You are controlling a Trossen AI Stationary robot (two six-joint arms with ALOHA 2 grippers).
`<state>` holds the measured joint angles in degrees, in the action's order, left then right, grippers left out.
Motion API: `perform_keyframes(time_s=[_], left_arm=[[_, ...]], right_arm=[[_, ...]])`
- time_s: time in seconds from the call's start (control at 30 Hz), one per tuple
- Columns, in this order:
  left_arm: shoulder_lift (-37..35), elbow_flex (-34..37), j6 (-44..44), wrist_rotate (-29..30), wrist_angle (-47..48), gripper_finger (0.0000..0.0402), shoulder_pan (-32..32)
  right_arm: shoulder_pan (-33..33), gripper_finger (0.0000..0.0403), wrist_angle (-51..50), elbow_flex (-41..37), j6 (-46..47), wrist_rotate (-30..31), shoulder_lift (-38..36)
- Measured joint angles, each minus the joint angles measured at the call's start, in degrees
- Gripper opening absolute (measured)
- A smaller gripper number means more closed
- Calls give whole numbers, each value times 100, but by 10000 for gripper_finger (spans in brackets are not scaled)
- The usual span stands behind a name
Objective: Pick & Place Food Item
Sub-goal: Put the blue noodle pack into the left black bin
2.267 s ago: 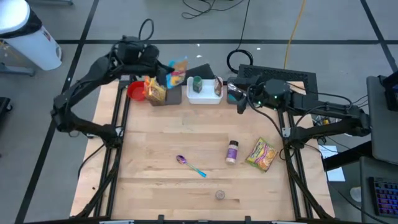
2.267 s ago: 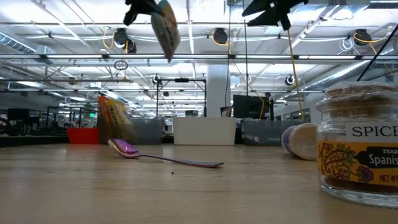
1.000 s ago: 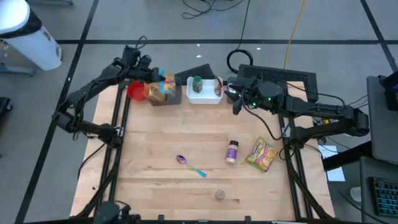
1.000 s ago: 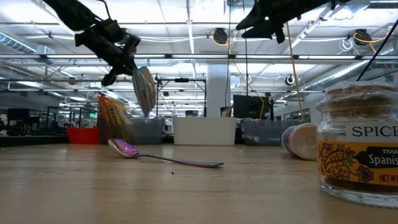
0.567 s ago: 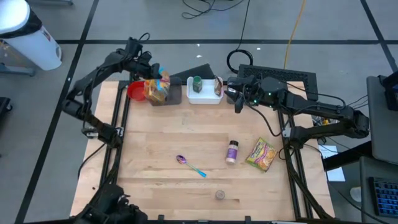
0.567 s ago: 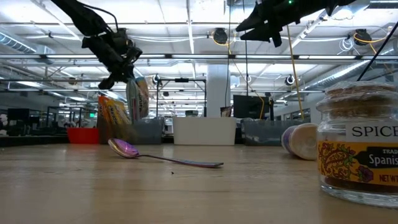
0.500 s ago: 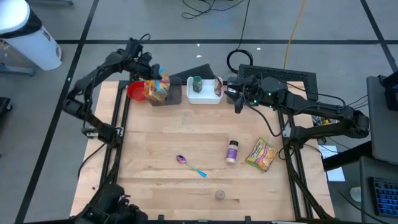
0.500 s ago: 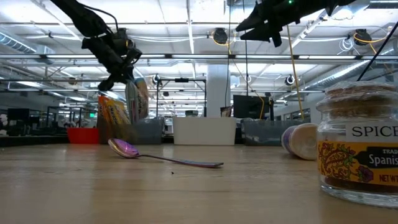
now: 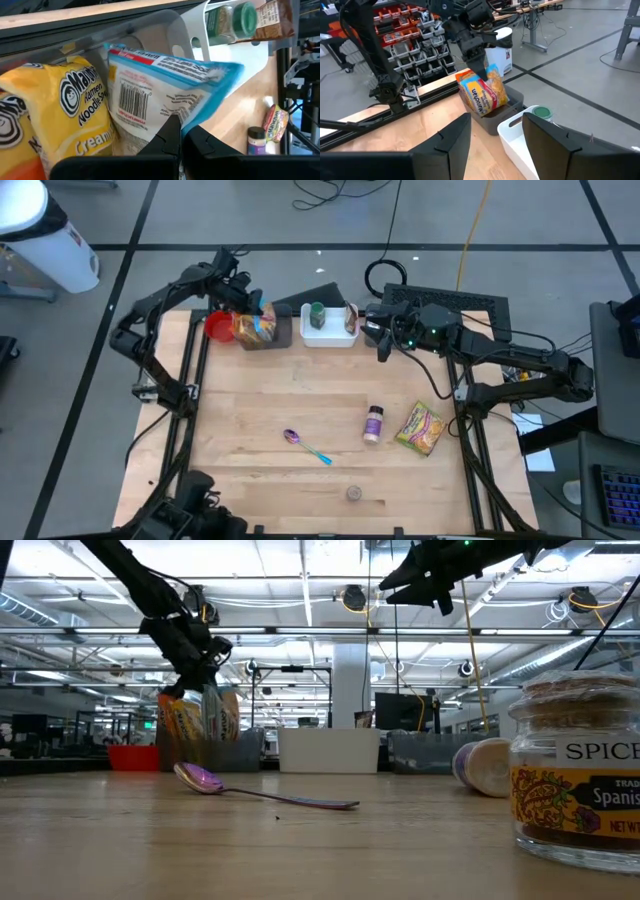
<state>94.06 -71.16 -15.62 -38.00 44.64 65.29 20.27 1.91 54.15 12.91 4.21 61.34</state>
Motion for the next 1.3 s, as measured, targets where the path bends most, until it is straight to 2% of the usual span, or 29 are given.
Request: perform_keyframes(time_s=[0.3, 0.7, 0.93, 1.03, 1.3], left_arm=[[81, 0, 92, 81, -17, 2, -34], [81, 0, -119, 825, 29, 8, -34], [81, 0, -105, 855, -18, 13, -34], [81, 0, -111, 853, -128, 31, -34], [79, -6, -134, 761, -177, 121, 89]], right_arm=[[0, 171, 2, 0, 11, 12, 0], [0, 171, 2, 0, 13, 15, 0], [0, 171, 2, 0, 13, 15, 0], [0, 171, 2, 0, 13, 13, 0], [0, 171, 2, 0, 13, 11, 0]])
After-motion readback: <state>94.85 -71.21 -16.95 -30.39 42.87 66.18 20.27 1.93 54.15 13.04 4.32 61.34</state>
